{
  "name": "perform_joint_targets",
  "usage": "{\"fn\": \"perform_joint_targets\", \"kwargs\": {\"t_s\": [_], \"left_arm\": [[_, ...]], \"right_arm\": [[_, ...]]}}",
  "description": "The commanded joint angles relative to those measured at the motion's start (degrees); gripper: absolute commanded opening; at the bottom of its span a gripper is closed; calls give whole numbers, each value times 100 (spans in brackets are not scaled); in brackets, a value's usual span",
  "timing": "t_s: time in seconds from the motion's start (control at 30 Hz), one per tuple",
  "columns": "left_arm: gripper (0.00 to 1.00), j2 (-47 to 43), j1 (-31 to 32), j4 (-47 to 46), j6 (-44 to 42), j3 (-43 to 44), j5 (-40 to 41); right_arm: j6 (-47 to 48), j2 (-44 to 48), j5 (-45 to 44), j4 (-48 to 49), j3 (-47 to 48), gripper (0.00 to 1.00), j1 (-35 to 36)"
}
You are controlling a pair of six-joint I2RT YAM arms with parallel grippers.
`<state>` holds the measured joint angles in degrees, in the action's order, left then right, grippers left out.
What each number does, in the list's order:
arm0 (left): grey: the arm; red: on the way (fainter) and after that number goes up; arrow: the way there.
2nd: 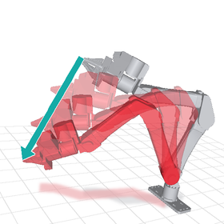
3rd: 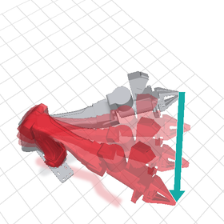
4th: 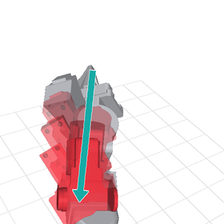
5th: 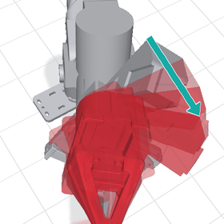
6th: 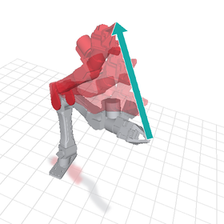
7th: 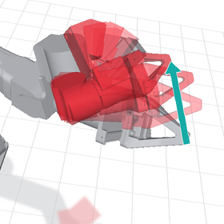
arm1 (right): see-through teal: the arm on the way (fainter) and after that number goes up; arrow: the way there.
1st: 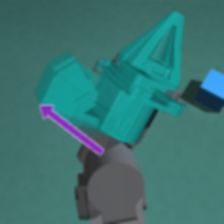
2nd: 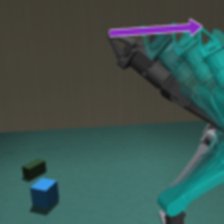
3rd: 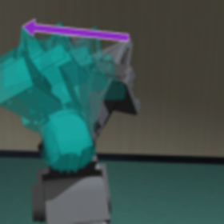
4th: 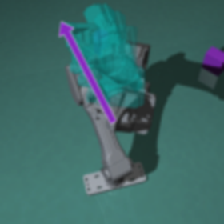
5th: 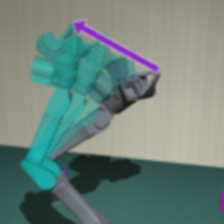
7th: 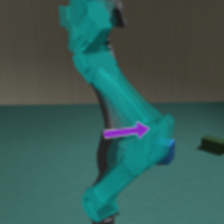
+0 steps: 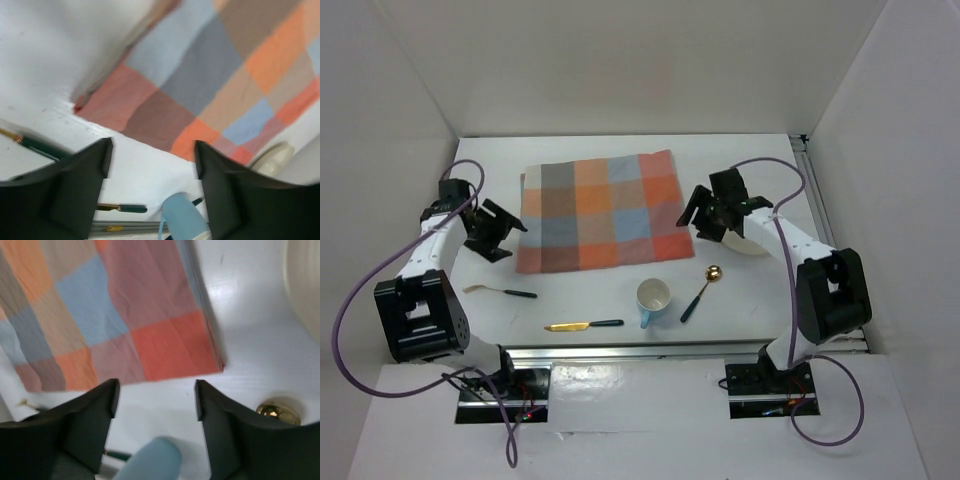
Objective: Set the dinner table for one person
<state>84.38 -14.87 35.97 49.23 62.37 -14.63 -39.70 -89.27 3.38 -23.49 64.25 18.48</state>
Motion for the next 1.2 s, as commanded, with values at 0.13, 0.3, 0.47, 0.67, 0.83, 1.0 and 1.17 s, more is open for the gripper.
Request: {"fn": "perform_joint_targets", "kwargs": {"t_s": [0.13,0.3,0.47,0.67,0.83,1.0,1.17], "left_arm": [[98,525,-183,192,-81,-568,347],[79,1054,-183,-194,-81,-621,347],[55,1247,-183,-599,25,-761,294],[0,1441,-183,-652,25,-481,102],[0,1678,-112,-547,-299,318,-215],[0,2344,160,-57,-546,1722,-330],[0,2566,354,139,-775,2069,-330]], "right_arm": [[-829,-186,1341,379,-703,77,-327],[-960,-739,1140,494,-598,77,-267],[-1198,-1047,850,494,-598,76,-73],[-1453,-1399,288,627,-415,68,59],[-1277,-1742,-171,679,113,20,6],[-1215,-1831,-812,266,966,0,-55],[-1215,-988,-1128,336,326,0,-55]]}}
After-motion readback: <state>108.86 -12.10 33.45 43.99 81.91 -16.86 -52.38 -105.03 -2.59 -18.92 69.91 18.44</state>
